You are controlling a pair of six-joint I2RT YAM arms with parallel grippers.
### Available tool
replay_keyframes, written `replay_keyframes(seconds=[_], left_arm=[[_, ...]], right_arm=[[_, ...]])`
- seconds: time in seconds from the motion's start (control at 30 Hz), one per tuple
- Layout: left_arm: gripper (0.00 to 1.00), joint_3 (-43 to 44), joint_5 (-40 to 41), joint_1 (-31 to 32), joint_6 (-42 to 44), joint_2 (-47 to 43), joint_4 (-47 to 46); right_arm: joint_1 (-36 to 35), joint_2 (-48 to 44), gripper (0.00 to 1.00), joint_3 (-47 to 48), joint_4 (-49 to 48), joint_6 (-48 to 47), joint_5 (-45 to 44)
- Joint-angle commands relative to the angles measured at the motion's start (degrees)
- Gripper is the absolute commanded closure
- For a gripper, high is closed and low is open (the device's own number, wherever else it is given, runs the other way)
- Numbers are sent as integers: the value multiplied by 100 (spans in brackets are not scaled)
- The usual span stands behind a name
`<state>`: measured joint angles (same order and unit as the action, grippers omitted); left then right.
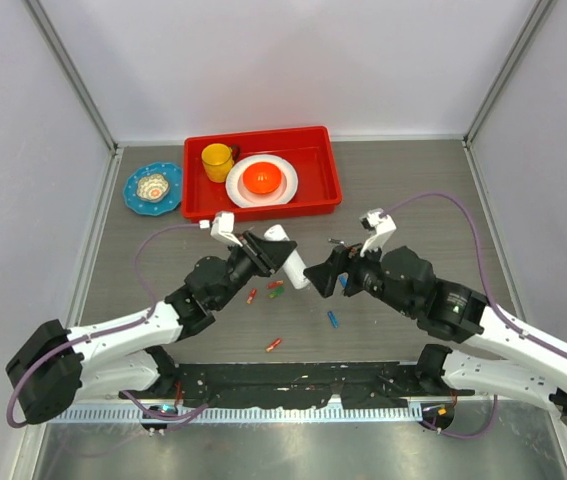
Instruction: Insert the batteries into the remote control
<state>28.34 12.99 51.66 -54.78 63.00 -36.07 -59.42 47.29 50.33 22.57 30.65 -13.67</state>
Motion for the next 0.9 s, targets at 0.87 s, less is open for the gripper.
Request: replay_keyframes(seconds=[0.87], left_arm=[[100,-1014,1258,98,1820,966,-2358]], right_arm=[[-26,-818,30,-2651,-2828,1839,-778]])
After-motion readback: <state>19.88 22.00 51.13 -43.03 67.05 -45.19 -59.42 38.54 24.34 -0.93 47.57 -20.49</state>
